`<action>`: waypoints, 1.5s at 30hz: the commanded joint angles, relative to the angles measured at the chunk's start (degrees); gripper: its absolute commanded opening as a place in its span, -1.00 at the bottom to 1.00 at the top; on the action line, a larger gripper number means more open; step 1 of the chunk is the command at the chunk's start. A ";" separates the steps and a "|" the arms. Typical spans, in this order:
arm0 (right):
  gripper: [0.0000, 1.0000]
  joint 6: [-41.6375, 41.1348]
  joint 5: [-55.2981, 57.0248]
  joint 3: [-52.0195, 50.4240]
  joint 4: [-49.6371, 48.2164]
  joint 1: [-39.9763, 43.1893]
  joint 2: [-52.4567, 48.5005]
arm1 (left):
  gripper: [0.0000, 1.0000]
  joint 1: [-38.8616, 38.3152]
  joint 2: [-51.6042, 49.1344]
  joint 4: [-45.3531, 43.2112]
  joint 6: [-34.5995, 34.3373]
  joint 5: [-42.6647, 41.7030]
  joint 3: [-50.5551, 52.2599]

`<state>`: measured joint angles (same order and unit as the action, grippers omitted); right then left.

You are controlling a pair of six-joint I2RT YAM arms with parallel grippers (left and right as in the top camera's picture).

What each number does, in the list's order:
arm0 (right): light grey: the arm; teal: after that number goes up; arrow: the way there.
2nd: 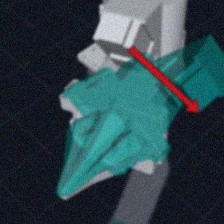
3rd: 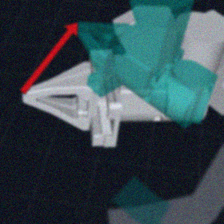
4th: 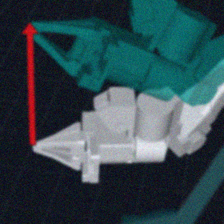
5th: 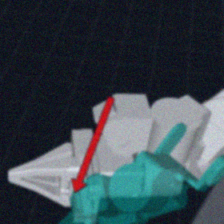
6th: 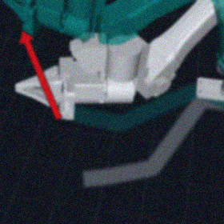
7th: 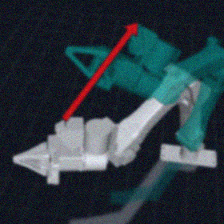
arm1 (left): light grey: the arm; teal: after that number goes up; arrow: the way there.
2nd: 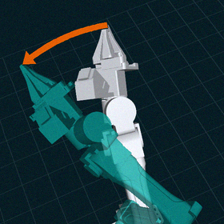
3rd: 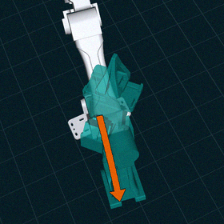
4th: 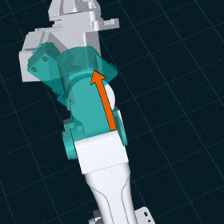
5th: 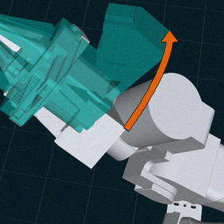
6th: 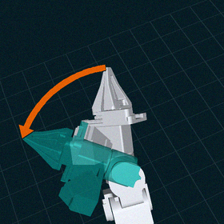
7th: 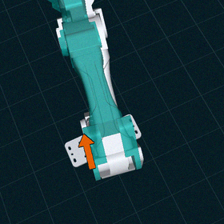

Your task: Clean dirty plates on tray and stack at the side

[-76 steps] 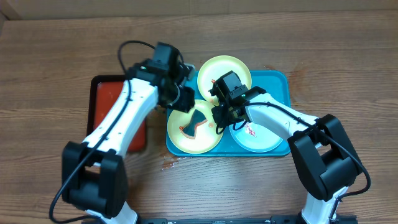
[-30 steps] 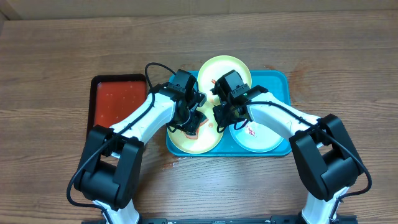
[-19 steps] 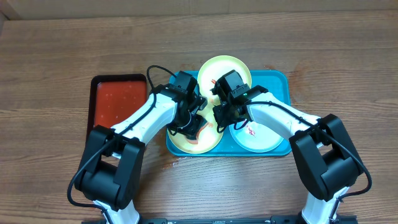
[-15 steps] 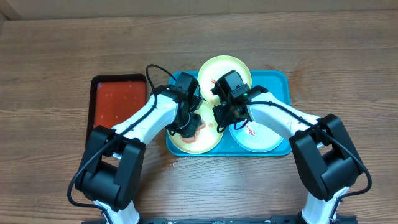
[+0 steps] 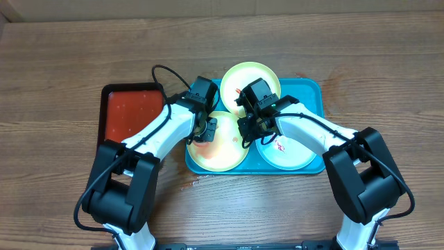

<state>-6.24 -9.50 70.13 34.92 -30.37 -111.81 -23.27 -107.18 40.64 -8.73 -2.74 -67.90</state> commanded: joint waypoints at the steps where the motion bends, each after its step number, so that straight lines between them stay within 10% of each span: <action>1: -0.92 0.74 2.43 -0.39 0.52 0.02 -0.83 | -0.91 -2.12 -1.27 0.79 7.65 -17.27 -0.74; 9: -0.92 0.74 2.43 -0.39 0.50 0.02 -0.83 | -0.92 -5.77 -1.31 5.49 9.73 -13.60 -0.70; 19: -0.92 0.72 2.67 -0.39 0.52 0.02 -0.83 | -0.92 -3.21 -1.31 5.60 -4.52 7.69 0.24; 28: -0.93 0.74 3.10 0.52 0.31 0.02 -0.79 | -0.91 7.45 -0.59 5.46 -2.64 -6.97 -2.69; 45: -0.93 6.86 26.86 16.20 11.80 -3.76 3.61 | -0.92 16.68 14.78 9.20 -6.78 -5.84 -15.52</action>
<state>-2.68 5.69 81.12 45.19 -32.03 -111.70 -11.05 -95.48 48.99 -13.13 -9.87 -82.26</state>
